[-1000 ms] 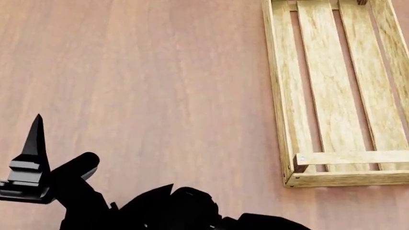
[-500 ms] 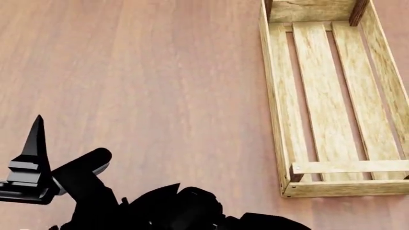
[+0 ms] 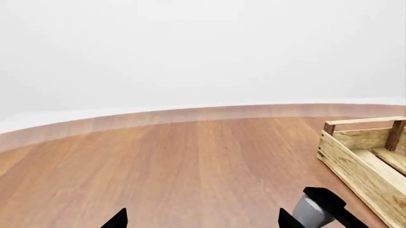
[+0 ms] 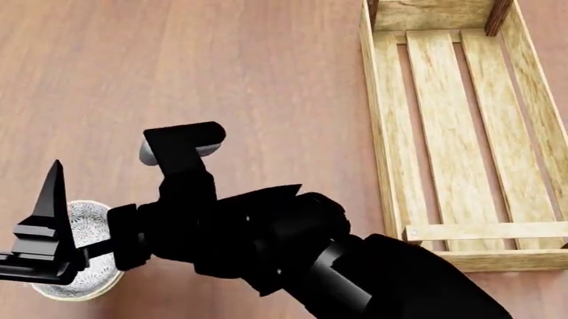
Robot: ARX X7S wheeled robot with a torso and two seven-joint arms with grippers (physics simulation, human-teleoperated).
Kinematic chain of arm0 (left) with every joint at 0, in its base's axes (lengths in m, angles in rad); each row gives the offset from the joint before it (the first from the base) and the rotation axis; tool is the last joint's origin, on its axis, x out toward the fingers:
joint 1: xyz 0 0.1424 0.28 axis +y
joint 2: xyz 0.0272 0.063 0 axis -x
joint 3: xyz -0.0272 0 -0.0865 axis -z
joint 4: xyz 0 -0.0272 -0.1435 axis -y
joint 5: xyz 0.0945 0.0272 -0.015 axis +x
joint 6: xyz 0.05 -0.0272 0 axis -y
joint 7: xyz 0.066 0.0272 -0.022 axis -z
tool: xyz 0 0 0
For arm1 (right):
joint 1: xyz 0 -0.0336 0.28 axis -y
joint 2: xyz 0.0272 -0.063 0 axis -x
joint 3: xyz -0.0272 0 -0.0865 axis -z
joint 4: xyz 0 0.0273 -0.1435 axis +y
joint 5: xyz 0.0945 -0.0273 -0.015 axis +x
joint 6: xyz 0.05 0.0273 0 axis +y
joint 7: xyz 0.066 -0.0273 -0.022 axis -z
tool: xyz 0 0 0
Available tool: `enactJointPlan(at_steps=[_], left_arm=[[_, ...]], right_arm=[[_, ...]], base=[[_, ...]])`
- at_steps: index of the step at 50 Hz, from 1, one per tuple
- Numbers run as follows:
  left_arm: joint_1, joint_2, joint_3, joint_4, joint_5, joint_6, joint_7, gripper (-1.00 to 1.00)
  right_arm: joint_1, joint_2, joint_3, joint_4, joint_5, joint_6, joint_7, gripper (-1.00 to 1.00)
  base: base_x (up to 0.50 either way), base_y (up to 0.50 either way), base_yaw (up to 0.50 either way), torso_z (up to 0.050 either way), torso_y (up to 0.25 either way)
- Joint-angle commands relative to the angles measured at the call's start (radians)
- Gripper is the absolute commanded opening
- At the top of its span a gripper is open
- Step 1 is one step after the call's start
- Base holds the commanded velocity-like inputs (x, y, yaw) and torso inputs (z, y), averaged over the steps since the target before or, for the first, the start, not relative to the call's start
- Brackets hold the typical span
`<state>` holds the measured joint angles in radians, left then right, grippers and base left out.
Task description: Stack the right bowl on the left bowl and place them in the tray.
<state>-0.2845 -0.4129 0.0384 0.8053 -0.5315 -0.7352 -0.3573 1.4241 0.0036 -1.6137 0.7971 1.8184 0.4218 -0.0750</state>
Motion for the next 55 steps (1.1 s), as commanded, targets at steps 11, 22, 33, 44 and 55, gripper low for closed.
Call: enactJointPlan(at_steps=[11, 22, 33, 44, 55], left_arm=[[-0.002, -0.004, 0.019, -0.003, 0.004, 0.009, -0.004, 1.0], [0.007, -0.005, 0.024, -0.018, 0.008, 0.028, 0.001, 1.0], [0.002, -0.006, 0.032, -0.034, 0.01, 0.037, 0.005, 1.0], [-0.003, -0.009, 0.038, -0.044, 0.009, 0.042, 0.007, 1.0], [-0.001, -0.011, 0.047, -0.046, 0.01, 0.046, 0.006, 1.0]], right_arm=[[0.167, -0.004, 0.008, 0.275, 0.175, 0.0, -0.022, -1.0], [0.282, -0.004, -0.034, 0.438, 0.266, 0.023, -0.011, -1.0], [0.402, 0.023, -0.345, 0.512, 0.632, -0.014, -0.001, -1.0], [0.472, 0.078, -0.808, 0.512, 1.139, -0.07, -0.011, -1.0], [0.496, 0.165, -0.874, 0.512, 1.288, -0.103, 0.067, -1.0]], base=[[0.0, 0.0, 0.0, 0.0, 0.0], [0.0, 0.0, 0.0, 0.0, 0.0], [0.0, 0.0, 0.0, 0.0, 0.0], [0.0, 0.0, 0.0, 0.0, 0.001], [0.0, 0.0, 0.0, 0.0, 0.0]])
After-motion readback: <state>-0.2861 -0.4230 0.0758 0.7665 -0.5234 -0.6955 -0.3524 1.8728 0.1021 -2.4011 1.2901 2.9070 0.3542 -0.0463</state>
